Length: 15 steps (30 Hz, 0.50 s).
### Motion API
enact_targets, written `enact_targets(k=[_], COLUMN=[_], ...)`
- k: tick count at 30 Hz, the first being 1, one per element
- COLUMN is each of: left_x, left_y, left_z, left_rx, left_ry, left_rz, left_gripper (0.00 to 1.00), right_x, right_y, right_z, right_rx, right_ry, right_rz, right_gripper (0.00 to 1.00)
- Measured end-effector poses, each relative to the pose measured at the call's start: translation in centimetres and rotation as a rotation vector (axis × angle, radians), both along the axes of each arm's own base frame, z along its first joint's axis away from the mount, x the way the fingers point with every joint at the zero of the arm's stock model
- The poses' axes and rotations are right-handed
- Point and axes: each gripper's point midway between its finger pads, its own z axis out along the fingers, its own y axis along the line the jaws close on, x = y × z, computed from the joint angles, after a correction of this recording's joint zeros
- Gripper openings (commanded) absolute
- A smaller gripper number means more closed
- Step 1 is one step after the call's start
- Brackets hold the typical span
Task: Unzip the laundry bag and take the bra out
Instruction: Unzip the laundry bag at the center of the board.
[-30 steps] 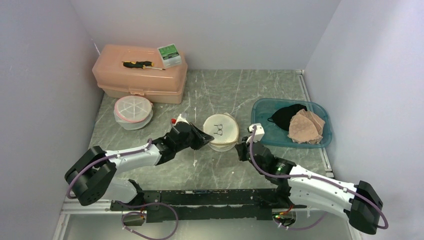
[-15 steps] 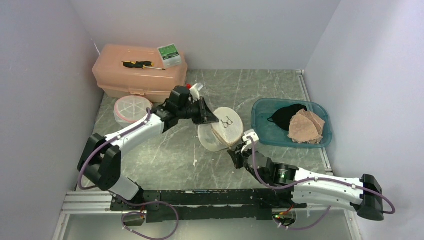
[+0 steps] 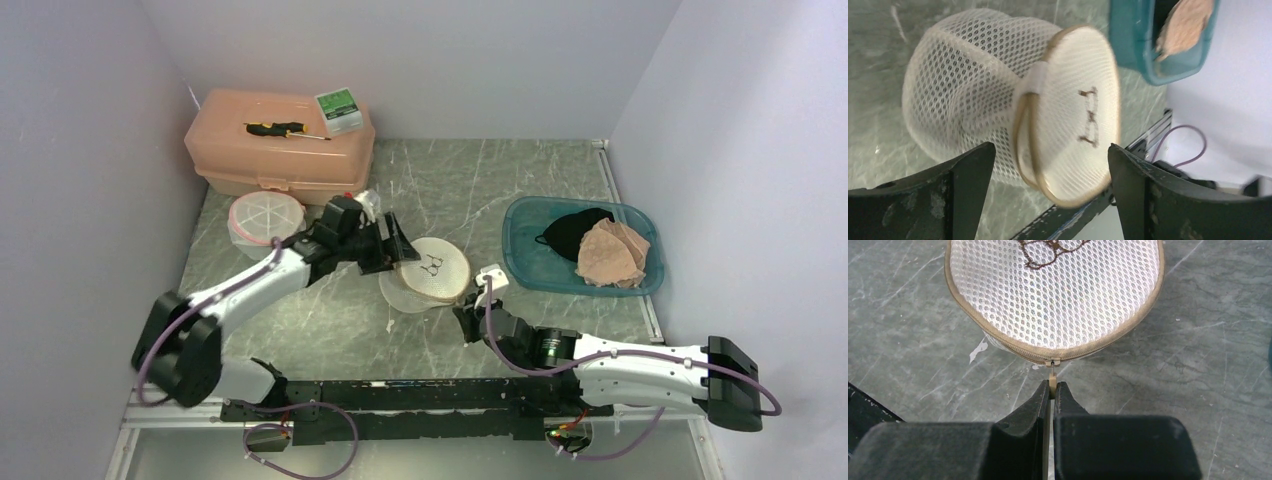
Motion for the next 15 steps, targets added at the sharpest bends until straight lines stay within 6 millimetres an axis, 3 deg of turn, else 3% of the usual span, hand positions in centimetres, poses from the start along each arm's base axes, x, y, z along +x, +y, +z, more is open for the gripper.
enact_targets(k=[4, 7, 10, 15], left_x=[-0.6, -1.6, -4.6, -9.1], left_y=[2.2, 3.3, 3.1, 0.1], left_z=[5.4, 7.7, 6.3, 1.8], left_rx=[-0.063, -0.133, -0.173, -0.118], left_ry=[-0.089, -0.098, -0.019, 0.14], left_rz=[0.14, 0.24, 0.317, 0.329], left_gripper=[0.94, 0.94, 0.94, 0.89], right_x=[0.1, 0.1, 0.2, 0.3], right_y=[0.2, 0.3, 0.4, 0.7], right_z=[-0.1, -0.4, -0.7, -1.1], right_rx=[0.001, -0.011, -0.02, -0.038], right_ry=[0.0, 0.003, 0.006, 0.012], right_rz=[-0.001, -0.002, -0.003, -0.001], right_gripper=[0.0, 0.0, 0.0, 0.0])
